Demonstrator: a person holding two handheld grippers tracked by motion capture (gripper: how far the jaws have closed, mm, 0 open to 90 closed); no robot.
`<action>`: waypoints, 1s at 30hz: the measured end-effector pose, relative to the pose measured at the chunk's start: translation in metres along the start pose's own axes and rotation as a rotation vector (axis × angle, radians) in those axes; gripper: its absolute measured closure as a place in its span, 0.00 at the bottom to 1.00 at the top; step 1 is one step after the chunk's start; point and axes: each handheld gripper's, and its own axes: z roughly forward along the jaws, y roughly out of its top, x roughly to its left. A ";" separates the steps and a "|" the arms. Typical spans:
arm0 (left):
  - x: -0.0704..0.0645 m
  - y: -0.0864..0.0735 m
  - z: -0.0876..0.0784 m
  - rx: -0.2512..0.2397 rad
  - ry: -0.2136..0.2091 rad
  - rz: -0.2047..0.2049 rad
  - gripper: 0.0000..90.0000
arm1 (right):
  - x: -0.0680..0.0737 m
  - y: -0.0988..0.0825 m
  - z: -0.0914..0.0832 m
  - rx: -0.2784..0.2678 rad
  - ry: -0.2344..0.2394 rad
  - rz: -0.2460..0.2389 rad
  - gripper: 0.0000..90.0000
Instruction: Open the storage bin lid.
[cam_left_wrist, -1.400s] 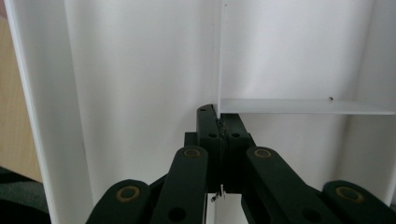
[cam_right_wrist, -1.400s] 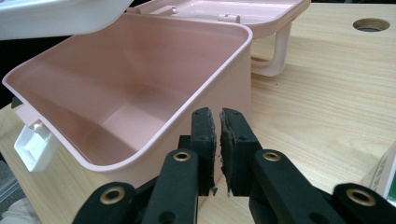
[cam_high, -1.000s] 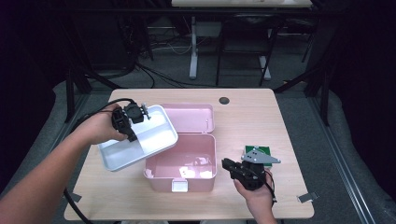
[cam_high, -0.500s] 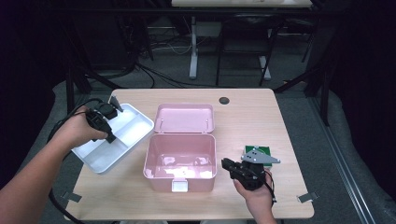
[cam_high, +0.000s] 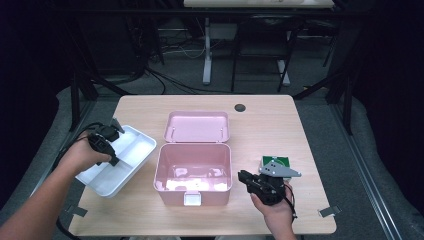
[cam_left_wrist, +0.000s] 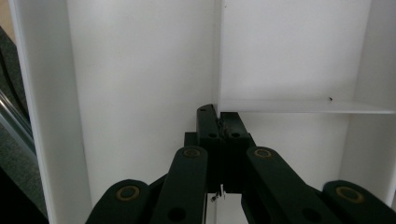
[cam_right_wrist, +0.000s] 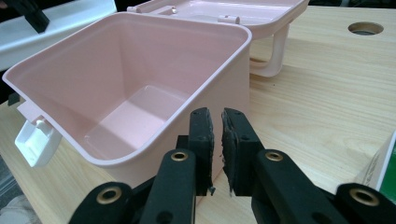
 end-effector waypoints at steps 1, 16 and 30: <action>0.000 -0.001 0.010 0.002 -0.003 -0.009 0.99 | 0.000 0.000 0.000 0.002 -0.003 -0.001 0.91; 0.002 -0.003 0.065 0.033 -0.030 -0.035 0.99 | -0.003 0.008 -0.001 0.021 -0.021 -0.022 0.89; -0.003 -0.003 0.091 0.027 0.003 -0.022 0.99 | -0.010 0.010 0.001 0.073 -0.040 -0.034 0.88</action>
